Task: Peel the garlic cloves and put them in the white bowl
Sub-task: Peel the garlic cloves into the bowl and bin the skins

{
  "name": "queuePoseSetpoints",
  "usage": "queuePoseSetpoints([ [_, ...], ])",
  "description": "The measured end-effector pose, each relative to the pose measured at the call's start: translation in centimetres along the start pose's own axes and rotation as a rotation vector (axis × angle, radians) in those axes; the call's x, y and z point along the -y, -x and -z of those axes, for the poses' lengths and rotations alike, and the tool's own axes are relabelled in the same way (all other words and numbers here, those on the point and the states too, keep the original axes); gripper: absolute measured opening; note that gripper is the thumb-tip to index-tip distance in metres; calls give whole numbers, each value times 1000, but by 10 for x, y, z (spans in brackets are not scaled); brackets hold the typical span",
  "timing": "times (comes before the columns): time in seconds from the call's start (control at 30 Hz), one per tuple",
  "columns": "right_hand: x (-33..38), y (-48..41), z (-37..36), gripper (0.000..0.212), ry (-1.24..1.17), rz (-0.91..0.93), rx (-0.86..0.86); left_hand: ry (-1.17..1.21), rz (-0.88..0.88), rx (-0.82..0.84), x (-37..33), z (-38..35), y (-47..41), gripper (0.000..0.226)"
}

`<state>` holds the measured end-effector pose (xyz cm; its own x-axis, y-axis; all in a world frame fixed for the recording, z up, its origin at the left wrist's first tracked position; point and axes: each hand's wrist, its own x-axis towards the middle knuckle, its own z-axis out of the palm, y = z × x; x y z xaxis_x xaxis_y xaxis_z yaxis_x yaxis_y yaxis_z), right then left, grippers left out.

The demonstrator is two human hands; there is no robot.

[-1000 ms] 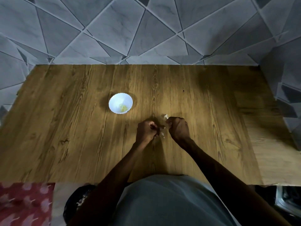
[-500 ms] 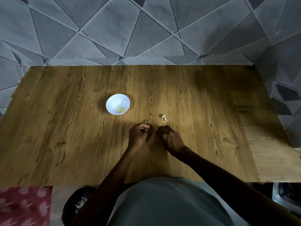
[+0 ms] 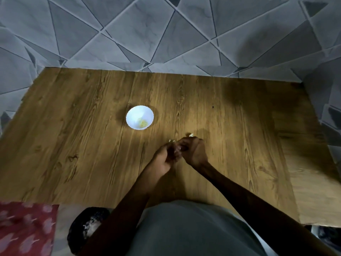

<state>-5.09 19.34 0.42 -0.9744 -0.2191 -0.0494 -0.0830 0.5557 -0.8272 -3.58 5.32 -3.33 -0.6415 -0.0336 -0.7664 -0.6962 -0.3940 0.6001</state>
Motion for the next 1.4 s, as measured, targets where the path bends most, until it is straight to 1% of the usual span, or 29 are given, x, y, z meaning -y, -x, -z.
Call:
queuePoseSetpoints([
  [0.07,12,2,0,11,9,-7,73,27,32,39,9,7,-17,30],
  [0.1,14,3,-1,11,51,-14,91,75,76,5,8,4,-15,27],
  [0.13,13,3,-2,11,76,-31,85,133,94,-6,3,-4,-8,20],
  [0.23,6,2,0,7,90,-24,24,276,121,27,-6,-25,9,27],
  [0.3,-1,-4,6,7,131,32,-6,305,119,-7,-10,-23,15,33],
  [0.33,-7,-8,11,8,162,23,-16,320,123,-25,-10,-19,14,38],
  [0.4,-23,-17,19,15,248,-73,-12,350,111,-78,-13,-8,16,42],
  [0.5,-44,-21,24,18,377,-130,17,351,77,-87,-15,10,19,38],
  [0.6,-48,-16,20,21,432,-107,13,342,78,-111,-15,25,17,35],
  [0.67,-47,-15,17,18,469,-99,21,345,70,-129,-18,28,20,36],
  [0.83,-34,-15,8,35,587,-74,45,375,40,-101,-20,27,24,37],
  [0.93,-32,-6,3,34,603,-31,59,382,22,-87,-21,24,29,40],
  [1.03,-30,16,-6,26,597,80,140,390,5,-87,-20,25,34,40],
  [1.13,-25,16,-13,24,576,166,159,405,-13,-94,-18,30,38,41],
  [1.27,-7,-4,-23,32,603,227,191,409,-20,-106,-16,35,42,40],
  [1.33,0,-10,-29,38,680,241,241,430,-26,-103,-16,40,45,40],
  [1.4,2,-11,-32,41,751,258,255,453,-28,-104,-14,45,46,40],
])
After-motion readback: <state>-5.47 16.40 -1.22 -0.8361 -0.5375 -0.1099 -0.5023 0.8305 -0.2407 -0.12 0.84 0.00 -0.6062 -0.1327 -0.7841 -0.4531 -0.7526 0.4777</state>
